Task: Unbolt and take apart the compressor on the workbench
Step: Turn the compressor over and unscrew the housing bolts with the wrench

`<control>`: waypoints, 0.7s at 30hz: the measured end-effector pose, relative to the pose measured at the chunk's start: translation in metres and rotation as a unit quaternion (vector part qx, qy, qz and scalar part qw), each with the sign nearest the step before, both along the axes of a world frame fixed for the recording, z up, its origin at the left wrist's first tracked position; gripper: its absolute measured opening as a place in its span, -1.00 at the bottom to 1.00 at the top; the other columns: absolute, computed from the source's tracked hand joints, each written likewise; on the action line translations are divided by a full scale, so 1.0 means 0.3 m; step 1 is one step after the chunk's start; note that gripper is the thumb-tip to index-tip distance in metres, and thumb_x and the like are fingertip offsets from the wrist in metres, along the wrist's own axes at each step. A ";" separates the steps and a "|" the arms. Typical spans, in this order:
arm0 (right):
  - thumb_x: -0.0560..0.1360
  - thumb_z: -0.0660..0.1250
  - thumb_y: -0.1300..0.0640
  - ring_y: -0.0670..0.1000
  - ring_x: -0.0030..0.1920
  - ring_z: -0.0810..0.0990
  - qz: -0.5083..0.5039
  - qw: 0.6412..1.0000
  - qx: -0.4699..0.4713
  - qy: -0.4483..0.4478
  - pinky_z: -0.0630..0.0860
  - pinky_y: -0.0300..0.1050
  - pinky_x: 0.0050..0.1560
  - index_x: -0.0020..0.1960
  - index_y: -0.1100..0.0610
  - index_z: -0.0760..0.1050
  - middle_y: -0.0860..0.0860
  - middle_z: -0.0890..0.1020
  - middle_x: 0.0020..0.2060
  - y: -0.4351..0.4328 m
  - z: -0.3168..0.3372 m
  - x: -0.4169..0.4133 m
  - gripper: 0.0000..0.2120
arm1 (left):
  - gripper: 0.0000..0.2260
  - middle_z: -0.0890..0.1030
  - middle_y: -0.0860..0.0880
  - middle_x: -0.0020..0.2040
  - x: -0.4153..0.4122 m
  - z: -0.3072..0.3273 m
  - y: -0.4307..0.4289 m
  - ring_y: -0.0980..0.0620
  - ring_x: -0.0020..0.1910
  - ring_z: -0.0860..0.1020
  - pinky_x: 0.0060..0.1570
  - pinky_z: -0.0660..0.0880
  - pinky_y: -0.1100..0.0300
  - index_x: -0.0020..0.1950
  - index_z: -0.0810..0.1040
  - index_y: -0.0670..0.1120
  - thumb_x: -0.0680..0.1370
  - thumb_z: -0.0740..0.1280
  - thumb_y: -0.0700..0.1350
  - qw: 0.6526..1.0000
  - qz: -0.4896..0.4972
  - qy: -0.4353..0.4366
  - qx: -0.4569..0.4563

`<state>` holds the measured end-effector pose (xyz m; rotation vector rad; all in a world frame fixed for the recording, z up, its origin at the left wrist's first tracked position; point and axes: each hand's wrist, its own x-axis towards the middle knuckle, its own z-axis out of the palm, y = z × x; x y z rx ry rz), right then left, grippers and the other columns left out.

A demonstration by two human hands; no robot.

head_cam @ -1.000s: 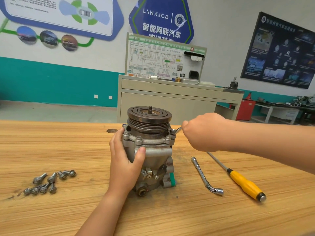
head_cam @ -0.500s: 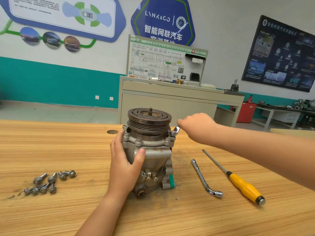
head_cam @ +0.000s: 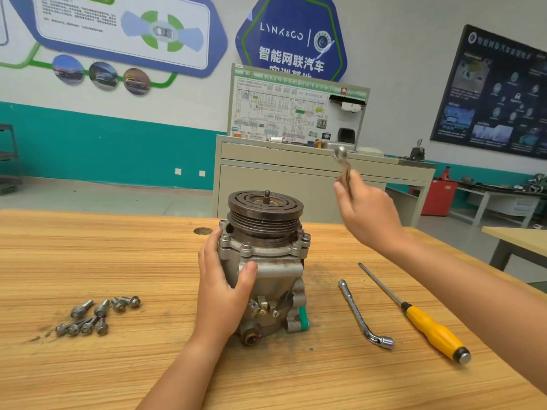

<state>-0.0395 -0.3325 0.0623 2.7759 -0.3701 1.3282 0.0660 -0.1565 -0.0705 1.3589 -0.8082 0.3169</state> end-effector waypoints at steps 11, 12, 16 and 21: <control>0.62 -0.03 -0.06 -0.05 -0.30 0.44 -0.131 0.949 -0.102 0.269 0.30 -0.25 -0.44 0.29 -0.07 0.33 -0.10 0.43 -0.33 0.134 0.008 -0.192 -0.69 | -0.45 0.13 0.50 0.23 -0.012 0.008 0.005 0.65 0.20 0.11 0.03 0.12 0.72 0.26 0.06 0.41 0.32 0.17 0.29 1.000 -0.011 0.021 0.001; 0.62 -0.02 -0.05 -0.03 -0.28 0.46 -0.130 0.948 -0.104 0.273 0.31 -0.24 -0.43 0.29 -0.07 0.34 -0.08 0.46 -0.29 0.137 0.005 -0.186 -0.69 | -0.45 0.13 0.49 0.23 -0.013 0.008 0.005 0.65 0.20 0.11 0.03 0.12 0.72 0.26 0.06 0.40 0.32 0.18 0.29 1.000 -0.011 0.021 0.000; 0.62 0.02 0.03 0.00 -0.29 0.51 -0.171 0.927 -0.153 0.296 0.30 -0.21 -0.44 0.27 -0.04 0.35 -0.05 0.52 -0.29 0.155 0.001 -0.164 -0.73 | -0.45 0.15 0.50 0.22 -0.011 0.008 0.004 0.65 0.21 0.11 0.04 0.11 0.72 0.27 0.07 0.40 0.32 0.18 0.28 1.000 -0.010 0.015 -0.002; 0.54 0.11 0.26 -0.05 -0.51 0.22 -0.228 0.888 -0.225 0.329 0.15 -0.19 -0.57 0.20 0.08 0.32 -0.03 0.26 -0.46 0.184 0.001 -0.133 -0.75 | -0.47 0.16 0.46 0.23 -0.007 0.010 0.002 0.65 0.21 0.10 0.06 0.09 0.71 0.26 0.09 0.38 0.33 0.17 0.27 1.000 -0.005 0.009 -0.002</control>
